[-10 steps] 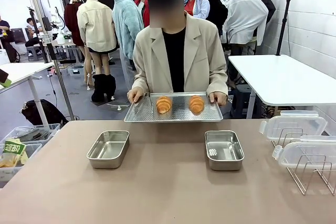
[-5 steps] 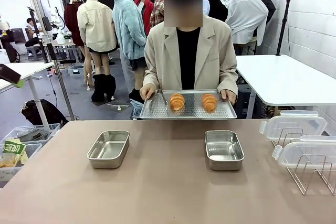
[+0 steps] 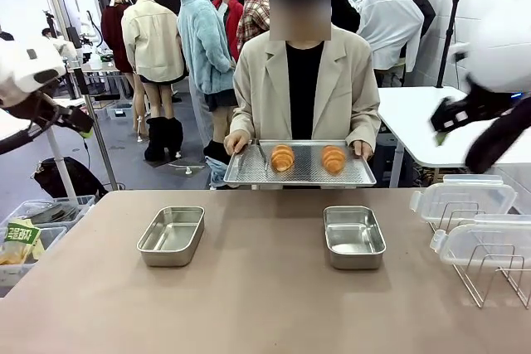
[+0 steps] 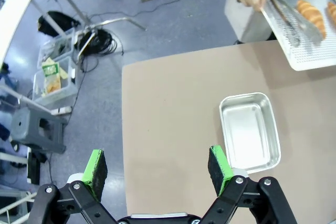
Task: Place the bread in airtight containers.
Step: Lift both Airtight Container.
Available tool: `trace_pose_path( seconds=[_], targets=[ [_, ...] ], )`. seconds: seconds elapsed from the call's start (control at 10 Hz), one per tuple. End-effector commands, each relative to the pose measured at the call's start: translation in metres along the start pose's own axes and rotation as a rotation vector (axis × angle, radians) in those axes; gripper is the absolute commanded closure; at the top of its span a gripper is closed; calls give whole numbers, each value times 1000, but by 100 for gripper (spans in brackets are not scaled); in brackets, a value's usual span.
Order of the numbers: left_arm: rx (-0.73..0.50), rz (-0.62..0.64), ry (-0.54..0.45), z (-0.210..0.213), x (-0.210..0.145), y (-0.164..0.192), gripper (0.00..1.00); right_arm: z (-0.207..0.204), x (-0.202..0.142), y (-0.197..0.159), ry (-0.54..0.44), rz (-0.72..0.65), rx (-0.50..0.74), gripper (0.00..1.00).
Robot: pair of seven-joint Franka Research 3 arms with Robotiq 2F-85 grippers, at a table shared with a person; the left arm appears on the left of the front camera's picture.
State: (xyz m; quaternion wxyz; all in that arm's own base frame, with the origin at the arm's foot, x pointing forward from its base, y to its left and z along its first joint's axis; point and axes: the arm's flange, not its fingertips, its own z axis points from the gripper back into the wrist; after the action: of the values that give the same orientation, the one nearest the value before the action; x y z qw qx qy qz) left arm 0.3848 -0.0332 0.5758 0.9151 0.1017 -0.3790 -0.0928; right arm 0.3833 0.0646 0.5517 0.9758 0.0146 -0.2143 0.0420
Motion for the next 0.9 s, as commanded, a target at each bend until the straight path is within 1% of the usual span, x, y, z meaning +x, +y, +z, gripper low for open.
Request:
trace_pose_path(
  seconds=[0.0, 0.1, 0.2, 0.3, 0.6, 0.7, 0.8],
  targets=[
    [40, 50, 47, -21, -10, -10, 0, -40, 6, 18, 97, -46, 18, 0],
    [-1, 84, 40, -30, -17, -14, 0, -53, 1, 33, 67, -57, 17, 0],
    [-41, 105, 57, -40, -23, -21, 0, -61, -1, 44, 73, -71, 23, 0],
    [2, 47, 55, -26, -13, -5, 0, -49, -3, 35, 96, -8, 24, 0],
    [2, 47, 55, -26, -13, -5, 0, -49, -3, 35, 96, -8, 24, 0],
    [-10, 64, 56, -30, -15, -9, 0, -53, -1, 39, 92, -22, 23, 0],
    [-65, 99, 94, -54, -15, -14, 0, -78, 11, 51, 173, 5, 0, 0]
  ],
)
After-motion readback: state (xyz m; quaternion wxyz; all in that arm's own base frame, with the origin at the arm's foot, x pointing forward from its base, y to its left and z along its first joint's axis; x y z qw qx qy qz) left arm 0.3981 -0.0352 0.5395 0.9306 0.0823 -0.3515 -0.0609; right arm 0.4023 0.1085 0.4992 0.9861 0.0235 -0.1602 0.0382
